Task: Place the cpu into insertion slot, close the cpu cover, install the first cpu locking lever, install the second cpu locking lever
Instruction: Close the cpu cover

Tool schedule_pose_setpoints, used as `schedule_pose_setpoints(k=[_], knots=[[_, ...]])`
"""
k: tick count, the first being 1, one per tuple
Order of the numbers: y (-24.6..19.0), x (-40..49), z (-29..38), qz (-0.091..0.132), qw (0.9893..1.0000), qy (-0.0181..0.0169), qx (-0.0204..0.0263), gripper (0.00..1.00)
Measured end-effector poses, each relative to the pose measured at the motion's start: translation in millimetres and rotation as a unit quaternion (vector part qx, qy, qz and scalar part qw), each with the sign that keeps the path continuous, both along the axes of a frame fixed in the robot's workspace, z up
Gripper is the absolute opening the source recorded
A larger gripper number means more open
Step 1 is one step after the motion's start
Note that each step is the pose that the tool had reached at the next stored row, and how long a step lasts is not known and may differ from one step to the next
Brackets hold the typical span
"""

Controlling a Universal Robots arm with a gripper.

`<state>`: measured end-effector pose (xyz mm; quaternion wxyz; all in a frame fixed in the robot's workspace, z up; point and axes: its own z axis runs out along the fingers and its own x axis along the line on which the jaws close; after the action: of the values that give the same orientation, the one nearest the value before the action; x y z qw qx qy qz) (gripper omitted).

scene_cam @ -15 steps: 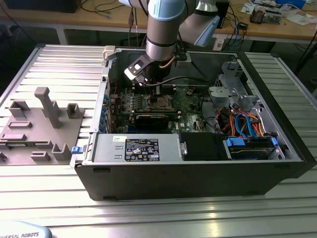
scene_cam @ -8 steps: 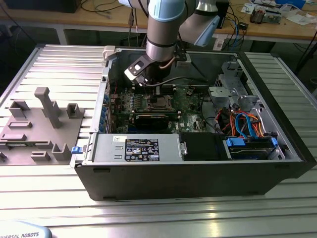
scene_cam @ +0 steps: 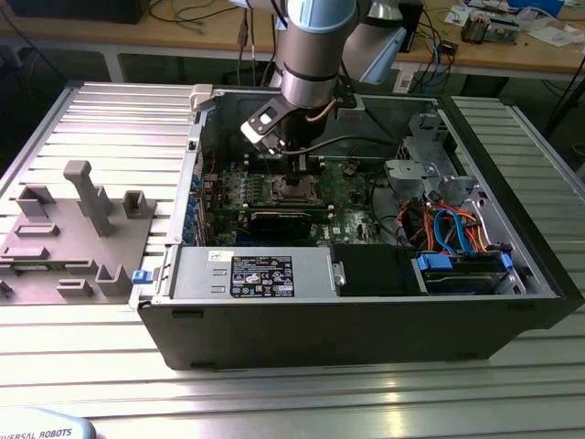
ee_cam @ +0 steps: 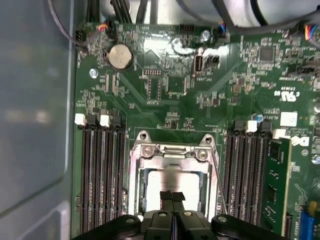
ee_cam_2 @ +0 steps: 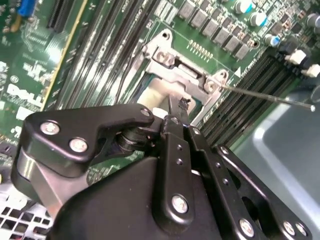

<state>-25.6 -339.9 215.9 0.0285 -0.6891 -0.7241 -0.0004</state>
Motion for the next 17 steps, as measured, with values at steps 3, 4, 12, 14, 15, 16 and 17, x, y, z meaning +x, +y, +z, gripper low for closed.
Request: schedule_pose_setpoints(k=[3,4,12,14,15,16,17], knots=[[0.0,3.2,1.0,0.0,1.0,0.0018,0.001,0.11],[0.0,3.1,1.1,0.0,1.0,0.0019,0.0012,0.11],[0.0,-11.2,-0.6,0.0,1.0,0.002,0.0029,0.11],[0.0,-15.5,-2.3,0.0,1.0,0.002,0.0029,0.11],[0.0,-17.0,-4.2,0.0,1.0,0.0019,0.0029,0.11],[0.0,-17.5,-5.8,0.0,1.0,0.002,0.0029,0.11],[0.0,-18.0,-7.2,0.0,1.0,0.0019,0.0029,0.11]])
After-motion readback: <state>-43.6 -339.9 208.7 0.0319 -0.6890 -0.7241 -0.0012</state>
